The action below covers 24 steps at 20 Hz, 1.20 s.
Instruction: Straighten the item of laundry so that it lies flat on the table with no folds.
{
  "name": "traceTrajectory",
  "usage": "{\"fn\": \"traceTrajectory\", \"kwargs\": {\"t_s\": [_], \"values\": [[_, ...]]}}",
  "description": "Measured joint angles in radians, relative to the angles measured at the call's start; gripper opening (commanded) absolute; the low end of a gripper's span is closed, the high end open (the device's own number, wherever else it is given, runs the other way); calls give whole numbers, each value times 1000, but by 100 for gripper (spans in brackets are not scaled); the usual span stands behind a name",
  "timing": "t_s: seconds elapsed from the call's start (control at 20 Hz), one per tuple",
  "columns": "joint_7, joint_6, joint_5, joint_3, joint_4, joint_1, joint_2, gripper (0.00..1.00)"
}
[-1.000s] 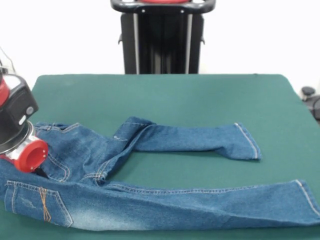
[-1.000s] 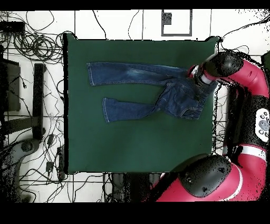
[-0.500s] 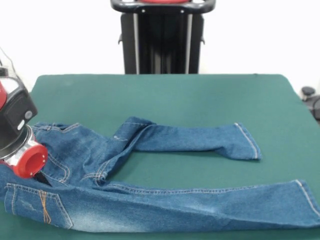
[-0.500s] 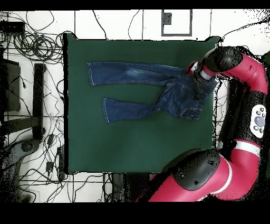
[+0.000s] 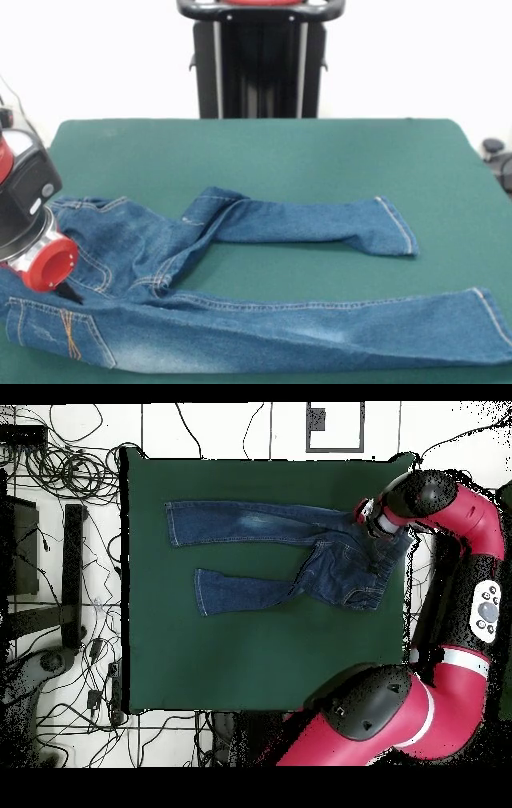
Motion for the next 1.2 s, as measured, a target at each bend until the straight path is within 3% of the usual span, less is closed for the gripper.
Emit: {"fn": "traceTrajectory", "kwargs": {"t_s": [1.2], "values": [[0,-37,-12,0,-76,42,23,100]]}}
